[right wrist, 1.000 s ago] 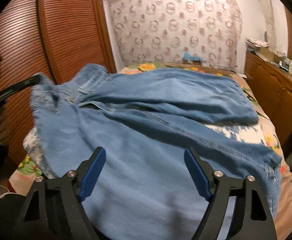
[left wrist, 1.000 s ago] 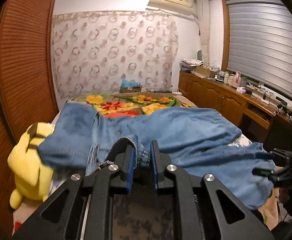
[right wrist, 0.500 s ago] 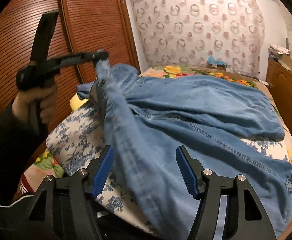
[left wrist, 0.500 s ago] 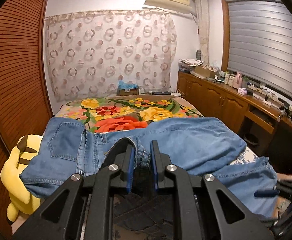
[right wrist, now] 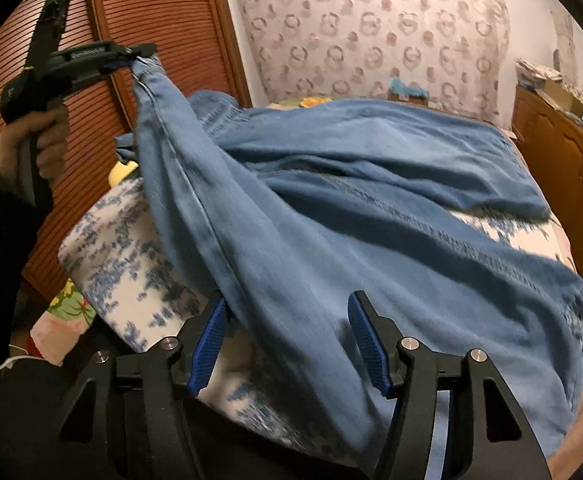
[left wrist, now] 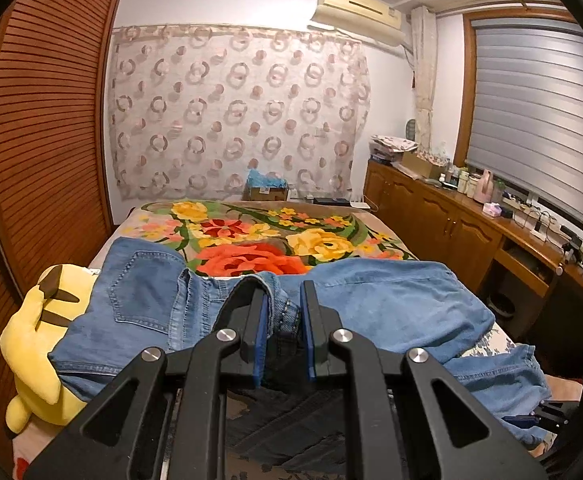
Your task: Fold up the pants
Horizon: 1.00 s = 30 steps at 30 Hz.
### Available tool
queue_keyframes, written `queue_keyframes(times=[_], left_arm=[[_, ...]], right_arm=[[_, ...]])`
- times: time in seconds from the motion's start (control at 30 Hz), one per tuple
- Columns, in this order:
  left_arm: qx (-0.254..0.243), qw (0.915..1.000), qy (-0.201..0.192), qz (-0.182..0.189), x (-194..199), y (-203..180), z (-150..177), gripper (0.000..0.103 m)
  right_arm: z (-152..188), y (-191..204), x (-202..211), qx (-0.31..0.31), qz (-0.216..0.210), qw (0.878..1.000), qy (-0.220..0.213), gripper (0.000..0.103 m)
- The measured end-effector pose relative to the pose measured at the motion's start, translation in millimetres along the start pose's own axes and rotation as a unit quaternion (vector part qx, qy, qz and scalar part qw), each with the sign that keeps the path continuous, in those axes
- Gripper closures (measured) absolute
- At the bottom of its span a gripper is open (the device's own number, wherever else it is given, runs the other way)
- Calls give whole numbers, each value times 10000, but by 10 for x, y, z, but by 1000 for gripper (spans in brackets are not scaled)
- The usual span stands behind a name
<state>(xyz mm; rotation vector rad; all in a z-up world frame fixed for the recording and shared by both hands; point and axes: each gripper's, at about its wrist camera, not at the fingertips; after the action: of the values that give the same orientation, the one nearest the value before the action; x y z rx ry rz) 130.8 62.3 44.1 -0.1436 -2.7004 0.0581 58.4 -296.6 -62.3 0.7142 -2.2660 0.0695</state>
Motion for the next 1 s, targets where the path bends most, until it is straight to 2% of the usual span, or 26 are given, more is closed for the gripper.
queue_keyframes(times=[0.1, 0.2, 0.23, 0.37, 0.5, 0.67, 0.8, 0.93, 1.0], left_arm=[[53, 10000, -28, -29, 15, 27, -13, 87], [89, 9999, -61, -41, 38, 67, -31, 87], [105, 9999, -71, -43, 43, 78, -37, 87], [180, 9998, -107, -62, 56, 129, -47, 87], [277, 9995, -140, -104, 45, 231, -58, 87], [407, 9989, -164, -149, -19, 396, -46, 87], [524, 9984, -109, -173, -111, 494, -51, 87], [573, 9980, -114, -230, -194, 574, -108, 87], [618, 9977, -116, -235, -238, 613, -152, 87]], right_arm=[[124, -160, 46, -41, 132, 9999, 71, 49], [252, -298, 124, -80, 252, 9996, 127, 67], [267, -330, 140, -88, 278, 9995, 127, 77], [163, -361, 265, 17, 442, 9989, -129, 94], [-57, -381, 424, 272, 686, 9960, -497, 97], [-412, -386, 431, 614, 904, 9903, -861, 97], [-612, -332, 272, 754, 1038, 9870, -970, 97], [-833, -31, -80, 1011, 1169, 9818, -1099, 97], [-865, -10, -142, 1133, 1240, 9786, -1186, 98]])
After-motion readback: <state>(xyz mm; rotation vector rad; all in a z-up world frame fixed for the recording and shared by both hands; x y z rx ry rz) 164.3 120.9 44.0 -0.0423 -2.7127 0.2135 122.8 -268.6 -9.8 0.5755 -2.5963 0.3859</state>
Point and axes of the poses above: each gripper's, at about its wrist camera, not at the fingertips, and x roughly against the way its jaws point, y to its left, z to its underside, and after that the axes turned 3 degrees about -x, right-handed
